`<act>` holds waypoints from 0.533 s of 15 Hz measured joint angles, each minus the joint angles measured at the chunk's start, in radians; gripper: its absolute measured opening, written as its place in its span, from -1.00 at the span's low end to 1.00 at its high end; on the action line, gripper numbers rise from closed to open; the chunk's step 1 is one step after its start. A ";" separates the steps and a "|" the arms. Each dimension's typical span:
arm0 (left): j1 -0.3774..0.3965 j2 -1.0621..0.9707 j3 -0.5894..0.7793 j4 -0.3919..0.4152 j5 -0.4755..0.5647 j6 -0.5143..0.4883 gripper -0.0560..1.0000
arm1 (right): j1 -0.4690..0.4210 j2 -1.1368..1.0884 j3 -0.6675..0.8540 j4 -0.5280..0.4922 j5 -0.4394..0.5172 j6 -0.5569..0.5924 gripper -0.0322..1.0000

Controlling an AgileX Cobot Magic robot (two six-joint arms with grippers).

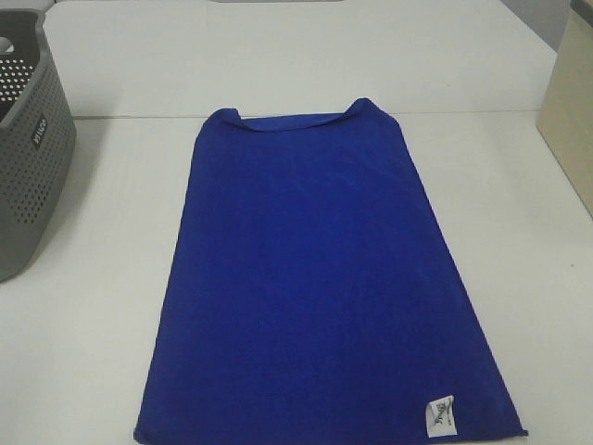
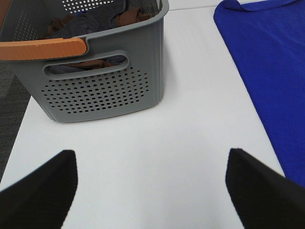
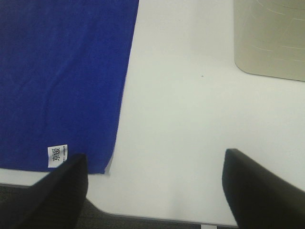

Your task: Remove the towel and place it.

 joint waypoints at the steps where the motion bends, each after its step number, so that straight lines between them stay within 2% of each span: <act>1: 0.000 0.000 0.000 0.000 0.000 0.000 0.62 | 0.000 0.000 0.000 0.000 0.000 0.000 0.57; 8: 0.000 0.000 0.000 -0.007 0.000 0.000 0.62 | 0.000 0.000 0.000 0.001 0.000 0.000 0.56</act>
